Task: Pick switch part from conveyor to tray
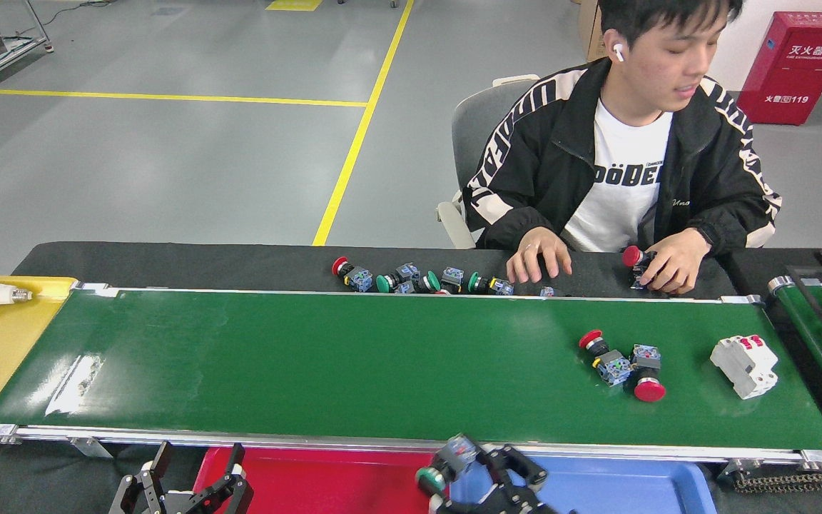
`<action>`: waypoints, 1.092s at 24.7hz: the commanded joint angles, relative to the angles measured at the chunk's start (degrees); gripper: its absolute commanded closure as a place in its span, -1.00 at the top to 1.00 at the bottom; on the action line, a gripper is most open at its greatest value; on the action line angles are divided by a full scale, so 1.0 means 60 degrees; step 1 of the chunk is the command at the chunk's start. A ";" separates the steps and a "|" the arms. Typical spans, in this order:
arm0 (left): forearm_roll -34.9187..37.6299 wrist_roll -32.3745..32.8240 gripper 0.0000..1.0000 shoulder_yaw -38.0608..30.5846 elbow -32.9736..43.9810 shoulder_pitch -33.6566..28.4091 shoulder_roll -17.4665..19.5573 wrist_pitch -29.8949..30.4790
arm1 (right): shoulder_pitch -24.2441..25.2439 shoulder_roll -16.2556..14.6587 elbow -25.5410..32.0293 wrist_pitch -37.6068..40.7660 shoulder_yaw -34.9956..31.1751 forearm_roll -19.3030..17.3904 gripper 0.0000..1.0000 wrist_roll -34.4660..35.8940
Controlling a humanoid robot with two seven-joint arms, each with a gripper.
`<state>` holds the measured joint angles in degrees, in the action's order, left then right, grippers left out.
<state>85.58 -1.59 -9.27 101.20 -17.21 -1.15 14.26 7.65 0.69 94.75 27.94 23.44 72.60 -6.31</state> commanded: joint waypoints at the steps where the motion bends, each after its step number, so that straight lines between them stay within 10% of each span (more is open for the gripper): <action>1: 0.0005 -0.0116 1.00 0.0006 0.0112 -0.0002 -0.0013 0.0025 | -0.0117 0.0266 0.0072 -0.0116 0.0063 0.0014 0.94 -0.0018; 9: 0.0005 -0.0116 1.00 -0.0081 0.0112 -0.0002 0.0045 -0.0385 | -0.0352 0.0266 0.0335 -0.0233 -0.0376 0.0014 0.94 -0.0018; 17: 0.0005 -0.0116 1.00 -0.0081 0.0112 -0.0002 0.0016 -0.0356 | -0.0220 0.0324 0.0819 -0.1170 -0.4916 -0.0015 0.93 0.0084; 27: 0.0005 -0.0101 1.00 -0.0125 0.0112 -0.0002 0.0089 -0.0370 | 0.2021 0.0515 0.1112 -0.1771 -0.6881 -0.0015 0.88 0.1286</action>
<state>85.58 -1.84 -9.85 101.20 -17.41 -1.13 12.19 20.07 3.60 100.48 19.05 -17.64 72.60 -0.09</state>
